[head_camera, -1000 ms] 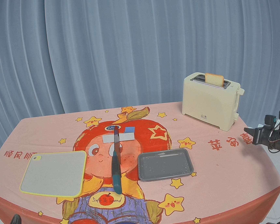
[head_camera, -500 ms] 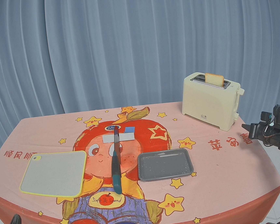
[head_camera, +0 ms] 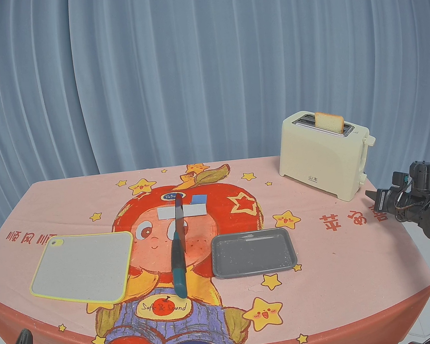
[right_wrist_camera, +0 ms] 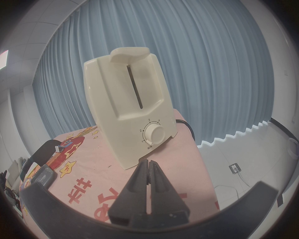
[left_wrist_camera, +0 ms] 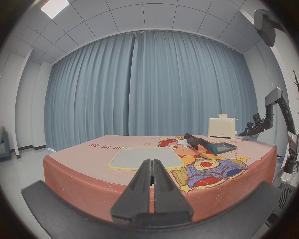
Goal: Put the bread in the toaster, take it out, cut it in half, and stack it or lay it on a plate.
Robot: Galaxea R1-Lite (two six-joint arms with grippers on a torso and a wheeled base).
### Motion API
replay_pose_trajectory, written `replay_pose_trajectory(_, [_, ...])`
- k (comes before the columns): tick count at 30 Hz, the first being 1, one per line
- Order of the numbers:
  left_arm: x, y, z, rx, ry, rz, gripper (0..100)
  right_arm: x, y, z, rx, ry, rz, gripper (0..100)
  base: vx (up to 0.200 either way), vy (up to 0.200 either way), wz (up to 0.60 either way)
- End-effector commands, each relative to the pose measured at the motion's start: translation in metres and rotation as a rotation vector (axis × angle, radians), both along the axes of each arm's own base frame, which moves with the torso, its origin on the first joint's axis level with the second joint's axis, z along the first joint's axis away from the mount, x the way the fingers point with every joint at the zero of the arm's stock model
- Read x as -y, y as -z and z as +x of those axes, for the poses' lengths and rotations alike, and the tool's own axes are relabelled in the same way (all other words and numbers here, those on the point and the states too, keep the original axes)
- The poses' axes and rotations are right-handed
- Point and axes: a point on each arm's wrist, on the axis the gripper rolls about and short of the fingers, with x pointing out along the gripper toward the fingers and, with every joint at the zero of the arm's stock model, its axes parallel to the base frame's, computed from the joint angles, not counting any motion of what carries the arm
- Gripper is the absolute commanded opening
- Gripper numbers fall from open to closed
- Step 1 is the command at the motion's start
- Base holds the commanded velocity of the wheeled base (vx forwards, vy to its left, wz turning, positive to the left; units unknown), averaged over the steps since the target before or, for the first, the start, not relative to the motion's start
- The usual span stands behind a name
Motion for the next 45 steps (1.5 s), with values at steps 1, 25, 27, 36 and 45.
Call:
replay_pose_trajectory(1, [0.000,0.005,0.000,0.000,0.000,0.000,0,-0.002,0.004,0.005,-0.005,-0.007,0.001,0,0.000,0.000,0.00])
replay_pose_trajectory(25, [0.000,0.005,0.000,0.000,0.000,0.000,0,-0.002,0.014,0.016,-0.015,0.000,-0.002,0,0.000,0.000,0.00])
replay_pose_trajectory(27, [0.000,0.005,0.000,-0.001,0.000,0.000,0,-0.002,0.016,0.017,-0.019,0.000,-0.002,0,0.000,0.000,0.00])
replay_pose_trajectory(36, [0.000,0.005,0.000,-0.001,0.000,0.000,0,0.000,0.012,0.022,-0.001,0.022,0.037,0,0.000,0.000,0.00])
replay_pose_trajectory(45, [0.000,0.005,0.000,-0.001,0.000,0.000,0,0.000,0.007,0.025,0.018,0.024,0.044,0,0.000,0.000,0.00])
